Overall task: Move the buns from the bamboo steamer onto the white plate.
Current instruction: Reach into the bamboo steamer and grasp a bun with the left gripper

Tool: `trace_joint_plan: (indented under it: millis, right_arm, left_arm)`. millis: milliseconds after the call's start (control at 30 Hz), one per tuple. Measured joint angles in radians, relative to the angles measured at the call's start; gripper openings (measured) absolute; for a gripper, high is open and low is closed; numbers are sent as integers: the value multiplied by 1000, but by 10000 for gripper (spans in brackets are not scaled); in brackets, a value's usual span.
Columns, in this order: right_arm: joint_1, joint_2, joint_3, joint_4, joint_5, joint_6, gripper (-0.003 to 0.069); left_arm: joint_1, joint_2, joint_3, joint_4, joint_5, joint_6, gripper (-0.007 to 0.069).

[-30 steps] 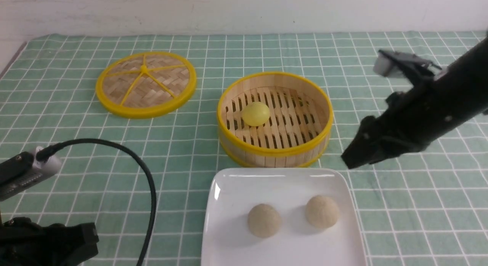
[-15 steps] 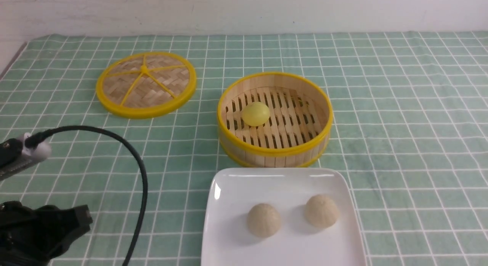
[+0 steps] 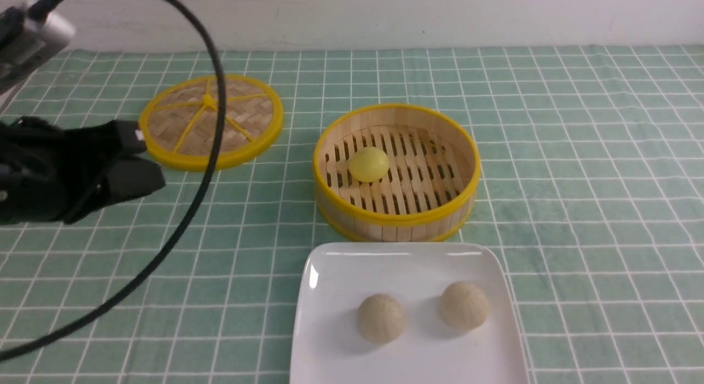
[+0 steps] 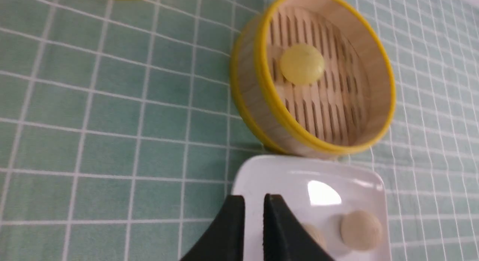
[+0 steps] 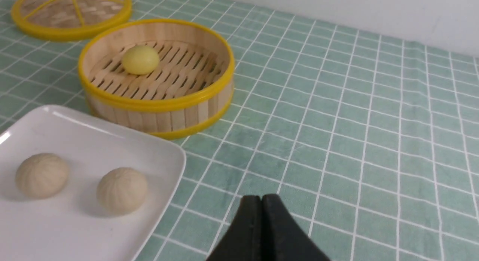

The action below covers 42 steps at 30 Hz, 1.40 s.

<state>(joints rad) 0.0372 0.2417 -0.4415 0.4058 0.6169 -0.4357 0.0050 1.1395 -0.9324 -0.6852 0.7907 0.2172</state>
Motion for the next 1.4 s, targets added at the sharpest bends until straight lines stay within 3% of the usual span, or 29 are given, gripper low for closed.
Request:
trace_joint_plan:
  millis: [200,300,433,633,800,933,1100,1267,1333,1400]
  right_arm:
    - [33,-11,84,52,-106,0,-1]
    - [36,-11,84,53,-119,0,0]
    - [37,-11,84,53,-122,0,2]
    - [37,-11,84,53,-123,0,5]
    - [37,-11,84,53,-124,0,13]
    - [37,-11,84,53,-125,0,17]
    - [37,-11,84,53,-125,0,25]
    - [37,-11,84,54,-126,0,29]
    - [37,-11,84,54,-126,0,33]
    - [37,-11,84,54,-126,0,36]
  left_arm:
    - [-6,292,-270,-68,273,107,111]
    - [-55,400,-358,-78,283,107,111]
    - [-202,503,-459,-34,203,81,123]
    - [-400,646,-631,257,132,-108,162]
    - [-507,812,-851,519,148,-350,287]
    - [-519,931,-975,570,138,-431,395]
    - [-510,1056,-1076,589,108,-495,469]
    - [-509,1117,-1086,596,54,-501,471]
    - [-509,1139,-1086,600,38,-501,432]
    - [-509,1150,-1087,600,44,-501,346]
